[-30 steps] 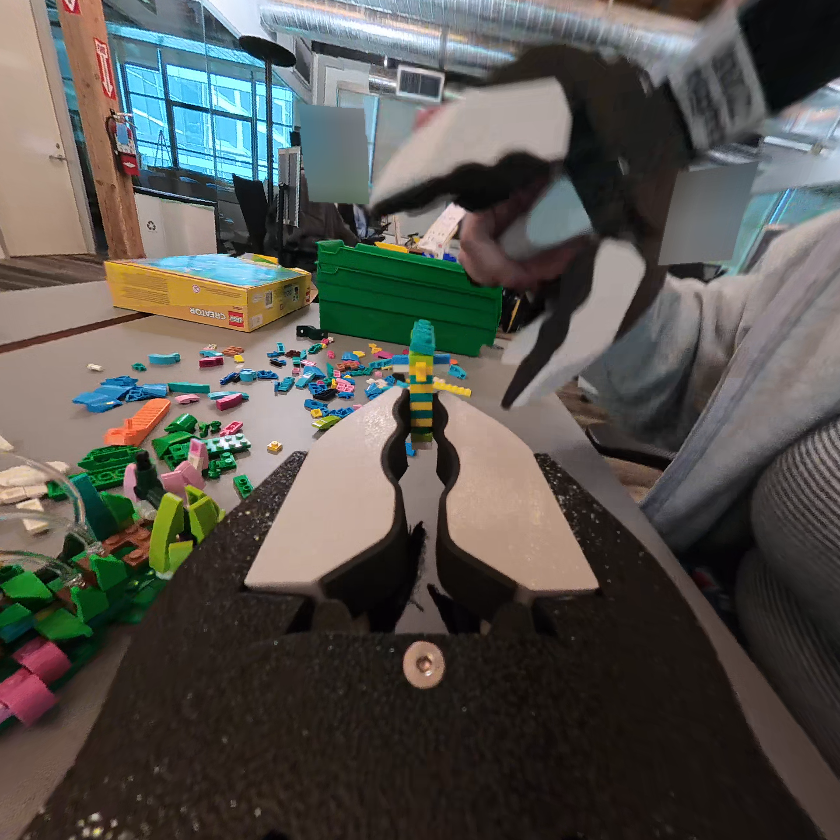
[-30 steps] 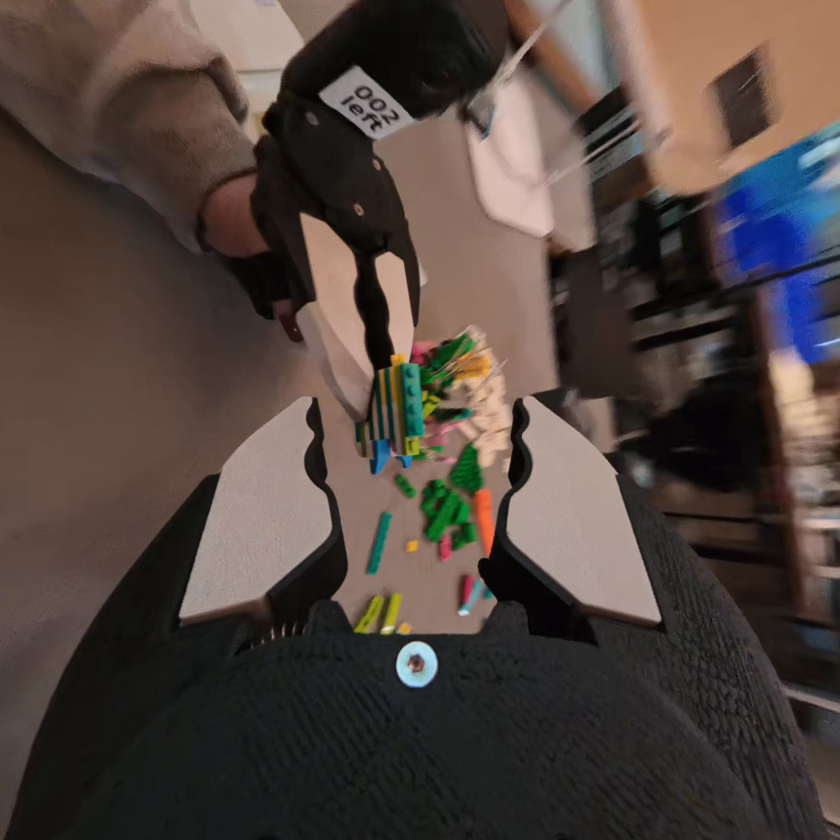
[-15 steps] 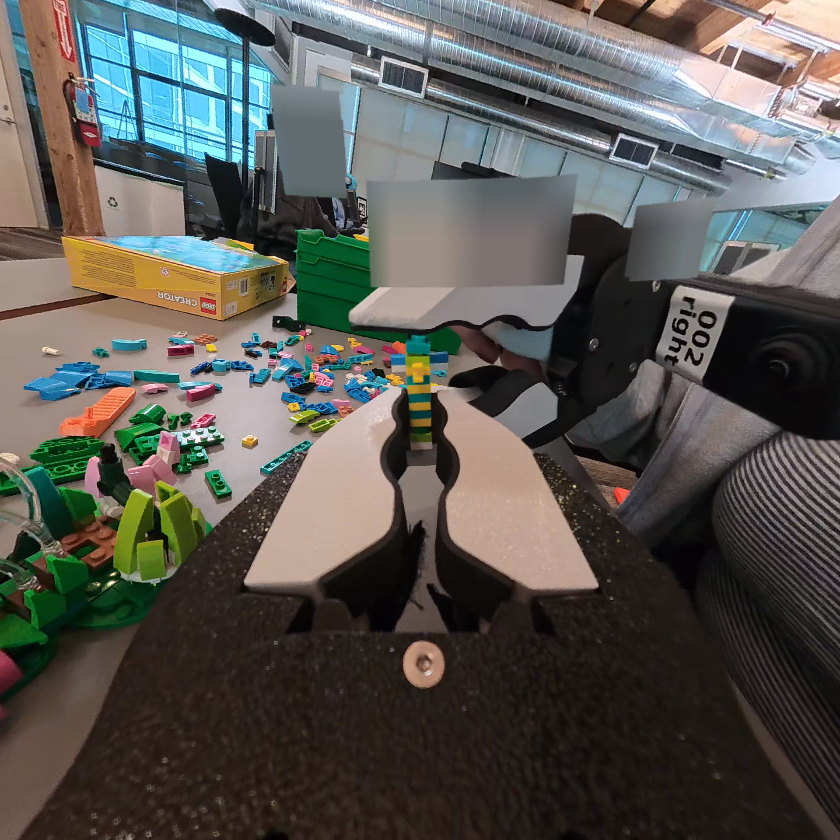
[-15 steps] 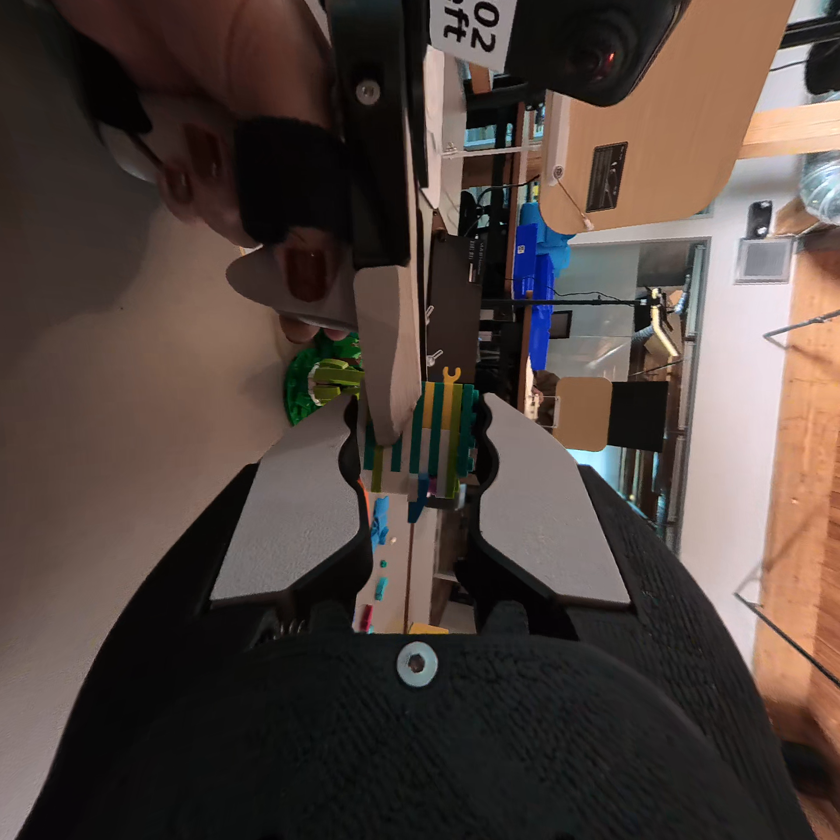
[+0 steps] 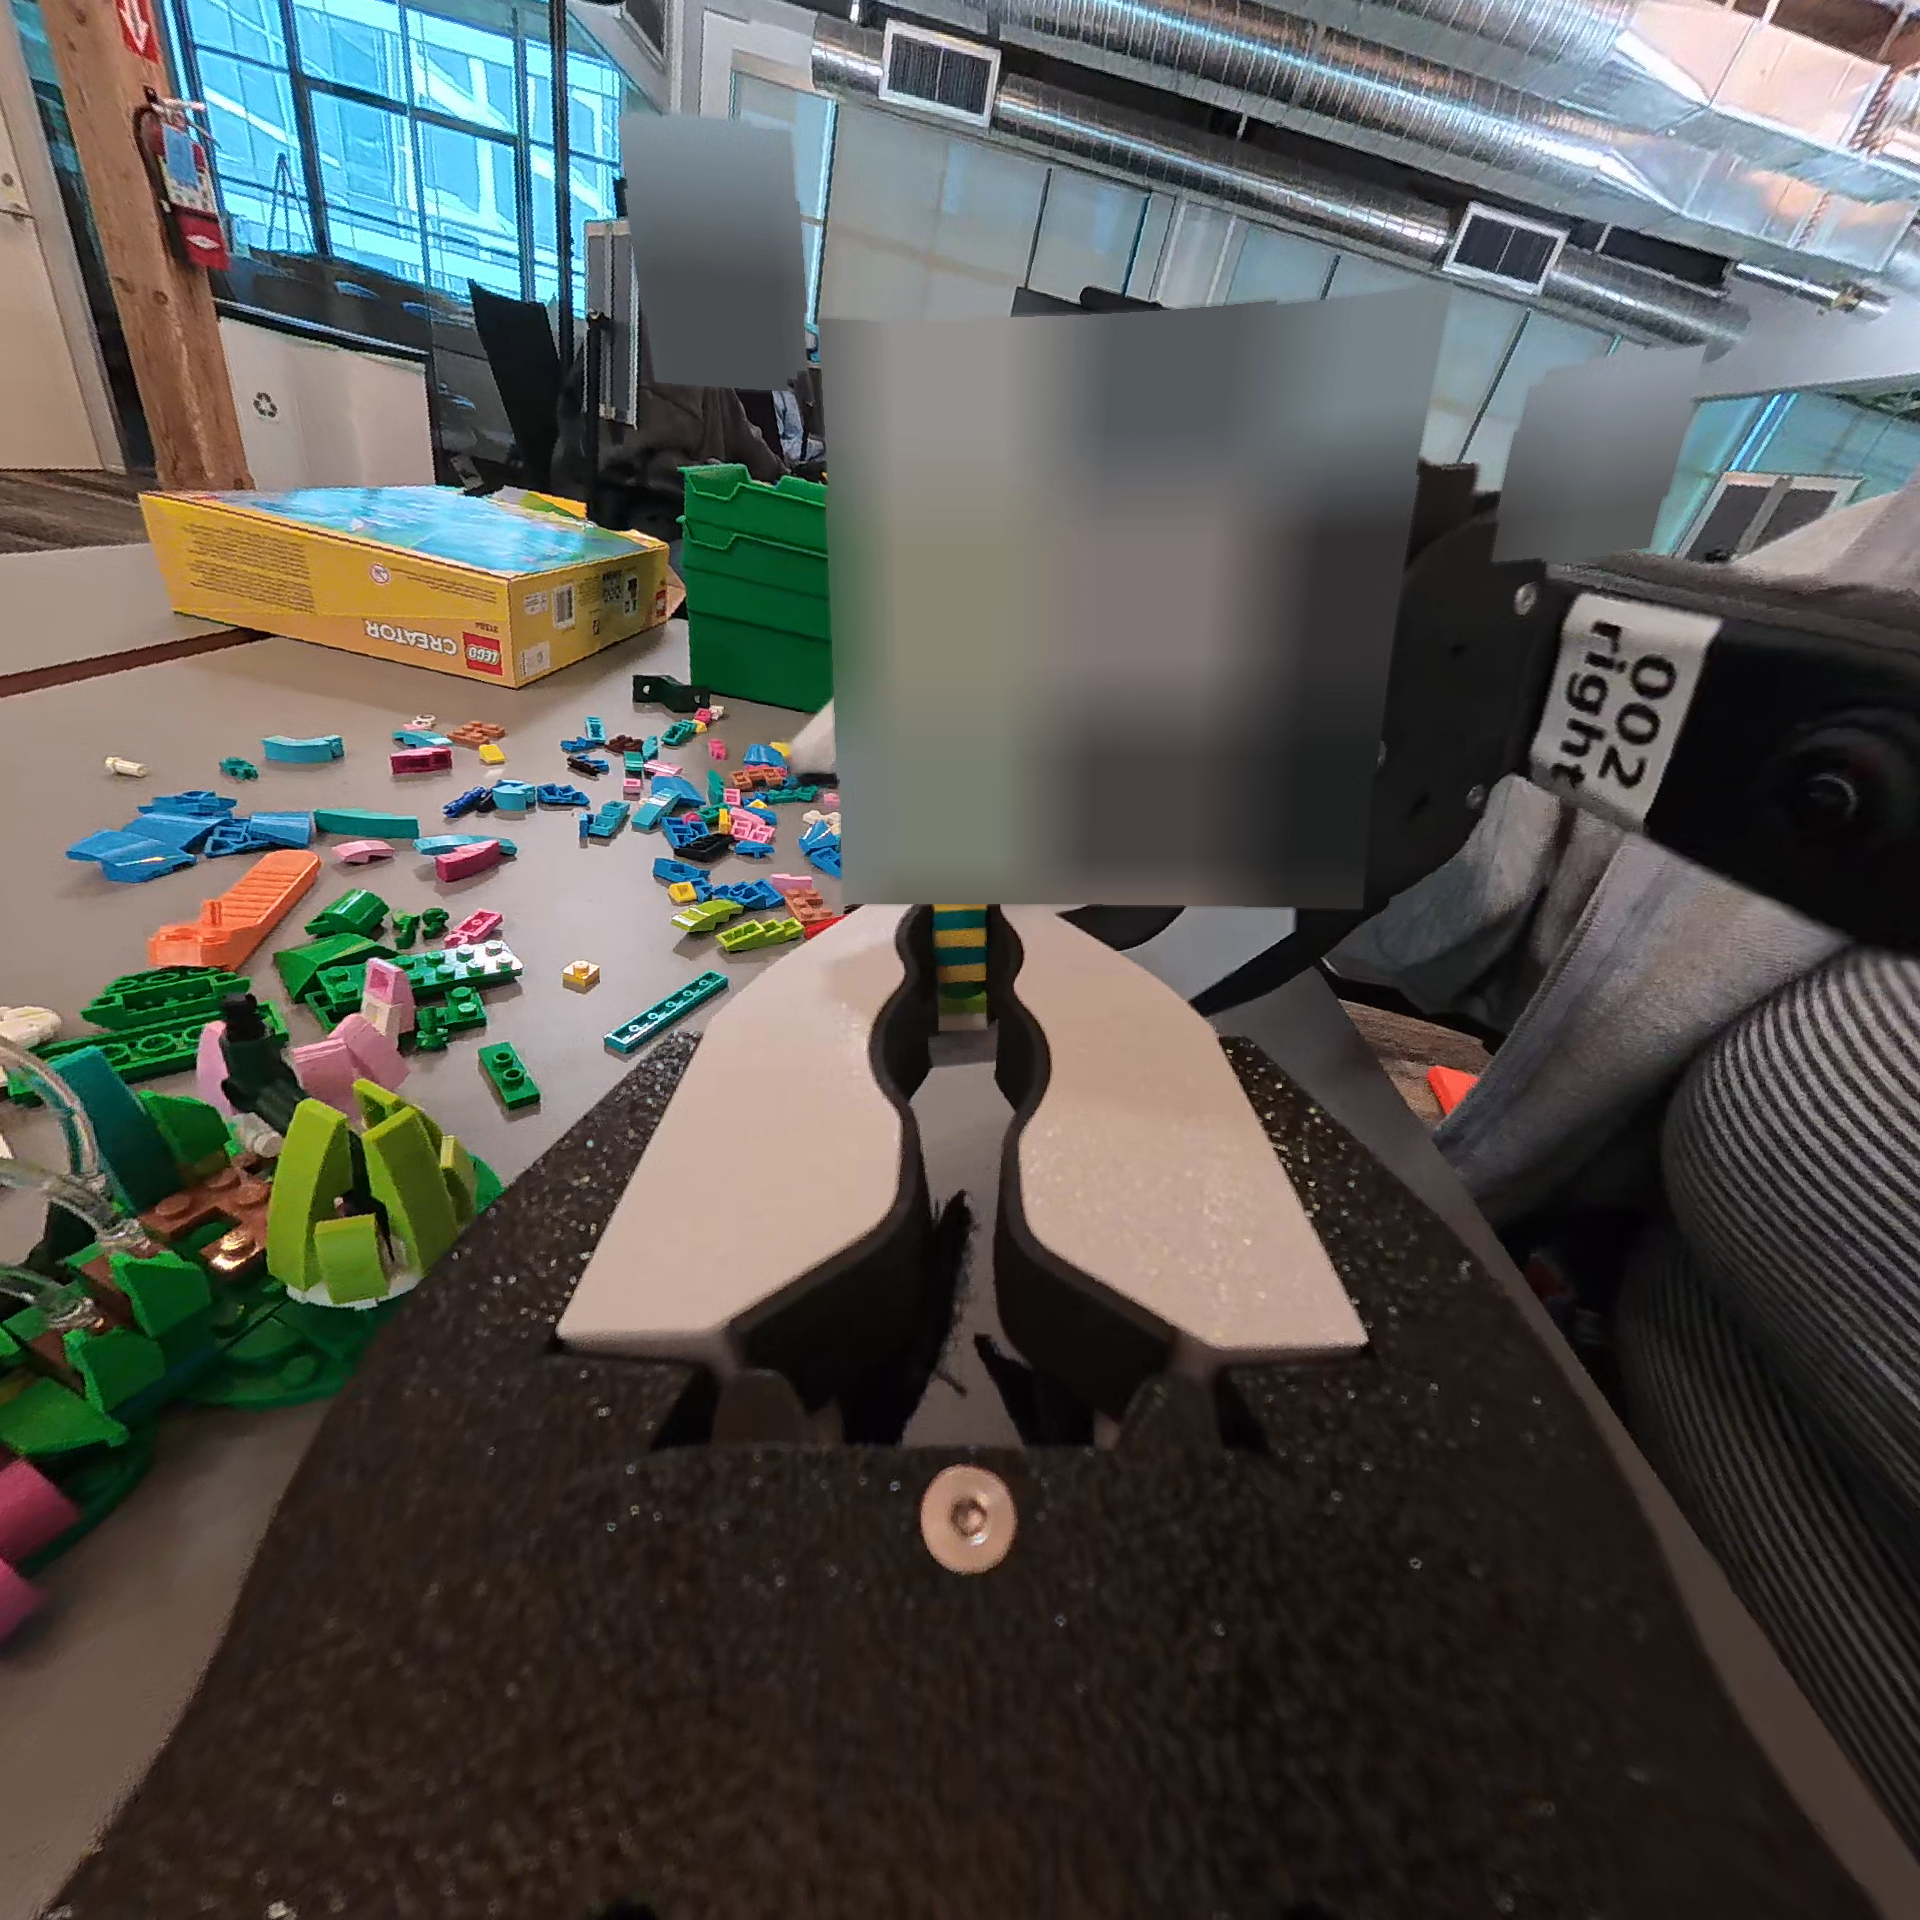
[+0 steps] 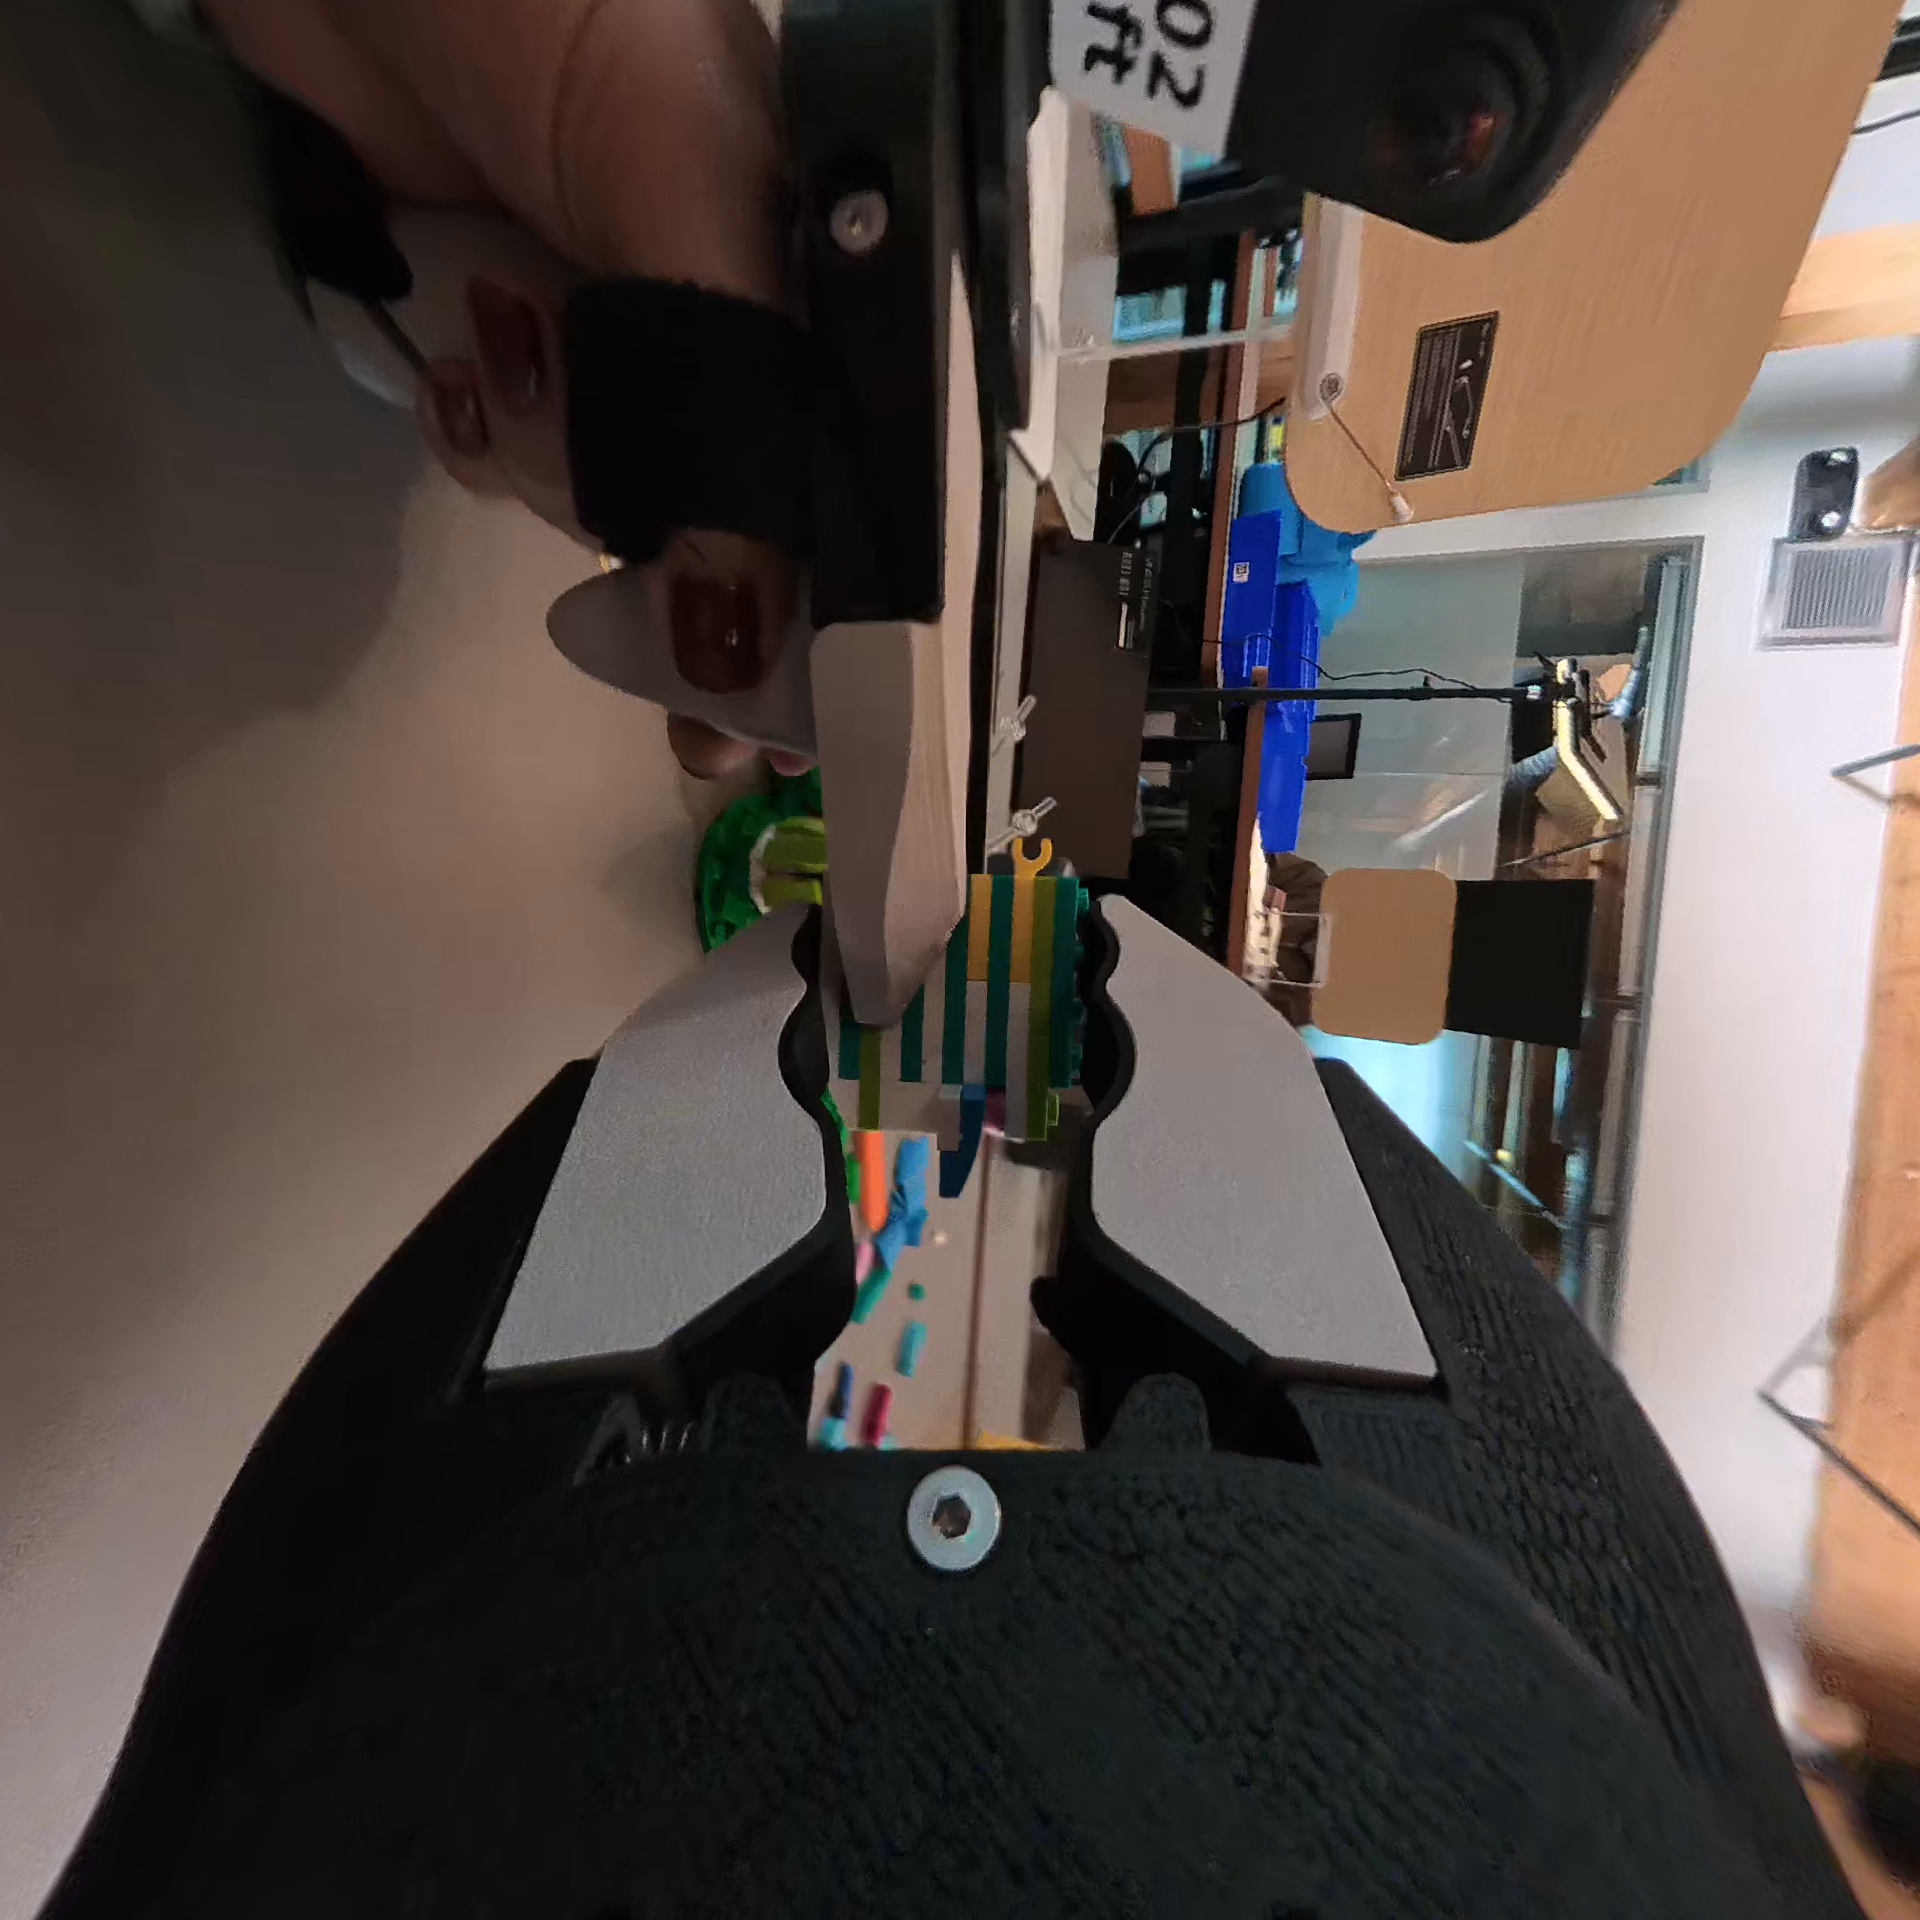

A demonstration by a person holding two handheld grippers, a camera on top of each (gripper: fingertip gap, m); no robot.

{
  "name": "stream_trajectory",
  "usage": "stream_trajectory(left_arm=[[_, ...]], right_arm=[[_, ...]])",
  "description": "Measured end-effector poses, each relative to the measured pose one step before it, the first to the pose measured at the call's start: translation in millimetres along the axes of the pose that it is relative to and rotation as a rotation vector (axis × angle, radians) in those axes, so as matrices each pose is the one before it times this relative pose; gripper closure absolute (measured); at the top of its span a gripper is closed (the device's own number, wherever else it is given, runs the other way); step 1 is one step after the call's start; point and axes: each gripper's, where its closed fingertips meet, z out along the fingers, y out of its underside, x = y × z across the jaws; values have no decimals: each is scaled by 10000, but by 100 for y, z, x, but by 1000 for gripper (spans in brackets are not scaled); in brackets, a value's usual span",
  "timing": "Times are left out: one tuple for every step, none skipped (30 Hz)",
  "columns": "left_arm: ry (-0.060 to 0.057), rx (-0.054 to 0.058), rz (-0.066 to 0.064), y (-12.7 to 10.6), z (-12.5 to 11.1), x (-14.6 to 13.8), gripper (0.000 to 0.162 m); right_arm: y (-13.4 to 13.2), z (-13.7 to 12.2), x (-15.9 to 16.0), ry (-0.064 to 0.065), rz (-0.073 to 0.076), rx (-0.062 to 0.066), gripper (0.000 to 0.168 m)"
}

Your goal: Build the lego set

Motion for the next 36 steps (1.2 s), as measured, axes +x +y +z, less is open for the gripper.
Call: stream_trajectory(left_arm=[[-106,-54,27,64,57,-105,154],[-118,49,8,-61,-39,-136,154],[-85,91,-43,-105,-82,-141,154],[-88,86,-77,-105,-76,-192,154],[-139,86,-68,-121,-84,-275,154],[-103,99,-62,-124,-87,-209,154],[-95,95,-60,-118,-80,-191,154],[-89,65,-39,-92,-63,-169,154],[-83,26,-34,-35,-52,-149,154],[-77,16,-35,-25,-21,-123,154],[-71,21,-6,-23,-25,-98,154],[-9,30,16,-37,-24,-2,154],[-11,29,21,-31,-29,11,154],[-18,25,23,-36,-19,-5,154],[-3,18,24,-14,-17,23,154],[1,10,16,-17,-8,19,154],[-12,-6,6,9,6,-17,154],[-14,-33,-3,47,27,-17,154],[-22,-63,-16,71,54,-45,154],[-26,-53,-8,62,35,-31,154],[-38,-5,7,9,-6,-45,154],[-11,20,12,-21,-12,2,154],[-3,15,-2,-23,-18,-8,154],[-2,10,-13,-8,-10,-9,154],[-6,17,-8,-27,-5,-15,154],[-10,19,0,-16,-19,-12,154],[-35,11,4,-13,-4,-41,154],[-81,-6,6,4,1,-86,154],[-51,-27,15,36,25,-45,154],[-44,-47,19,54,31,-32,154],[-56,-27,25,30,21,-37,154],[-32,7,33,-5,-9,-5,154],[-1,3,14,-9,-2,10,154],[-6,1,-11,4,5,-22,154],[-8,16,-23,-19,-13,-22,154],[-14,31,-32,-48,-36,-51,154]], right_arm=[[-108,-256,-146,-178,637,305,120],[6,-359,22,-180,789,259,106],[106,-471,329,0,777,285,94],[33,-619,604,243,615,424,89],[-78,-725,814,474,446,583,89],[-92,-737,830,561,413,646,89],[124,-616,685,463,536,539,89],[521,-431,525,334,716,300,89],[817,-291,541,325,815,125,89],[846,-231,608,362,781,123,89],[701,-257,676,404,700,199,89],[558,-287,777,479,637,242,91],[375,-274,821,486,554,241,94],[236,-209,708,369,389,164,96],[188,-141,643,309,172,19,98],[197,-134,813,435,8,-54,98],[209,-173,899,527,-30,-38,100],[231,-210,769,465,68,-2,102],[217,-220,615,374,163,16,103],[158,-153,527,293,136,-1,103],[31,-95,435,226,63,0,103],[-47,-59,371,190,33,26,104],[-44,-37,232,122,38,45,105],[5,-20,53,16,39,35,107],[57,14,-61,-50,16,6,109],[82,31,-80,-43,-17,-18,110],[53,28,-52,-21,-41,-18,111],[27,15,-71,-21,-45,-3,112],[-44,-12,-76,-18,-54,26,113],[-69,-25,-84,-15,-73,47,114],[-74,-21,-93,-22,-81,42,116],[-45,-12,-106,-27,-76,24,116],[-10,15,-115,-32,-66,8,117],[11,22,-123,-46,-59,0,118],[18,12,-108,-44,-52,-3,119],[4,4,-70,-18,-46,-1,120]])
